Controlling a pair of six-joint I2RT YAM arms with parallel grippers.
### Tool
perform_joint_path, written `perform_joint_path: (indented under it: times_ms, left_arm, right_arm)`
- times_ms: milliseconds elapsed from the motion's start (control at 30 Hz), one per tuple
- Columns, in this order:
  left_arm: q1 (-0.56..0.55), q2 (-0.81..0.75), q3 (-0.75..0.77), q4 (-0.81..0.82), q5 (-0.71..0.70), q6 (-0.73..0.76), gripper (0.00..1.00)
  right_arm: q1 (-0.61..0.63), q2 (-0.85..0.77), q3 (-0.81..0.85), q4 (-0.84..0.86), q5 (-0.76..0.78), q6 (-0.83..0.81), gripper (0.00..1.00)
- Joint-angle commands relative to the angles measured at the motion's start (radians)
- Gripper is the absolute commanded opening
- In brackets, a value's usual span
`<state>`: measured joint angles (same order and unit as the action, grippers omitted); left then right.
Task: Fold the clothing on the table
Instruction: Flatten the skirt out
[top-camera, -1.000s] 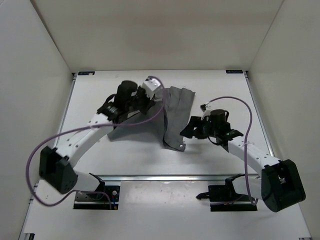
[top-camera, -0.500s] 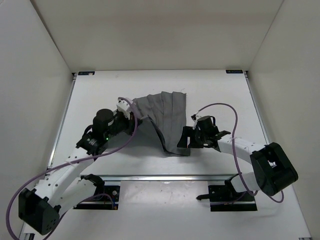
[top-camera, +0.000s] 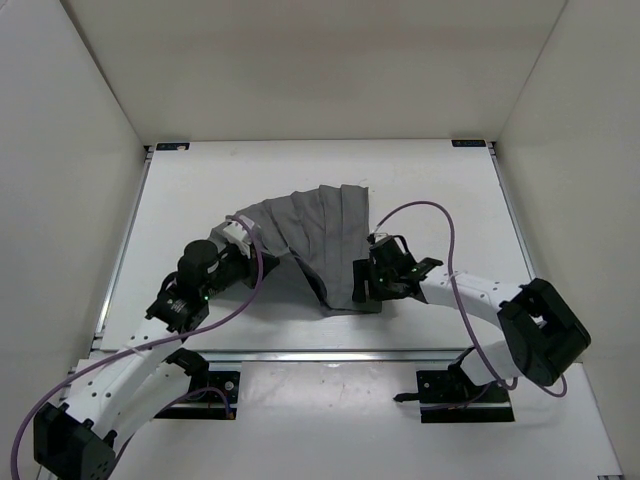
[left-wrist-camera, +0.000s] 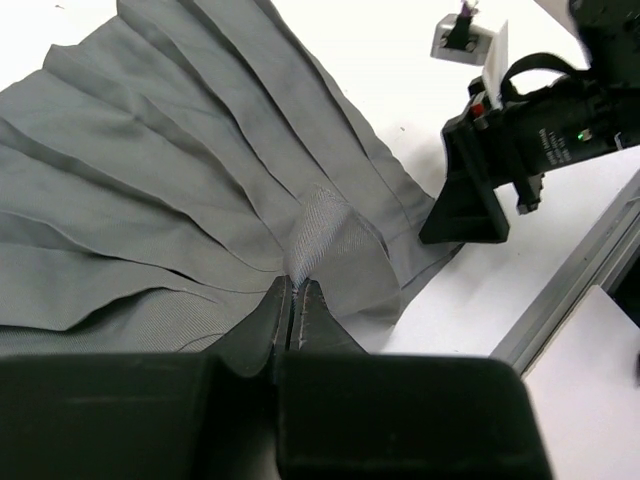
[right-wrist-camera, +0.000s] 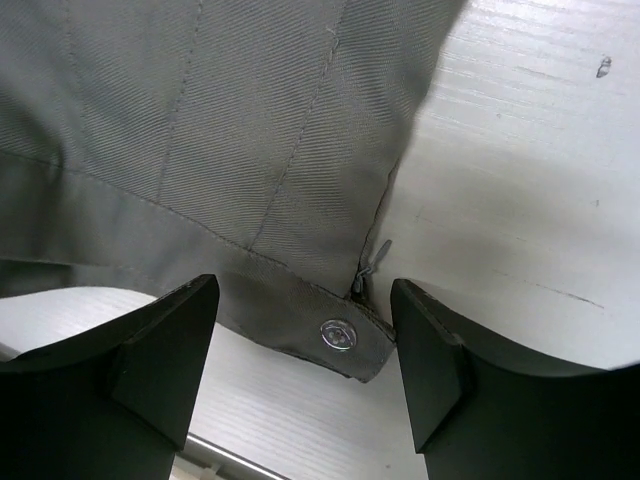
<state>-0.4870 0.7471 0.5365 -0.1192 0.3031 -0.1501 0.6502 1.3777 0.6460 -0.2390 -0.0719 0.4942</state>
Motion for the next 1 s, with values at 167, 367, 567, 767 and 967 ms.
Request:
perform_joint_path:
  times_ms: [167,367,567,767,967]
  left_arm:
    - [0.010,-0.041,-0.033,0.043,0.042,-0.028,0.00]
    - [0.014,-0.049,-0.029,0.016,0.044,-0.016,0.00]
    - [0.024,-0.074,-0.038,-0.008,0.048,0.004,0.00]
    - [0.024,-0.072,0.022,-0.098,0.037,0.012,0.00]
    - [0.071,-0.153,0.149,-0.119,0.016,-0.003,0.00]
  right_arm:
    - [0.103,0.121,0.015,-0.247,0.179,0.030,0.60]
    - [0.115,0.113,-0.022,-0.250,0.126,0.021,0.43]
    - [0.128,0.072,-0.069,-0.250,0.057,0.003,0.00]
    - [0.151,-0.084,0.013,-0.342,0.054,-0.049,0.00]
    - [0.007,-0.464,0.240,-0.327,-0.190,-0.190,0.00]
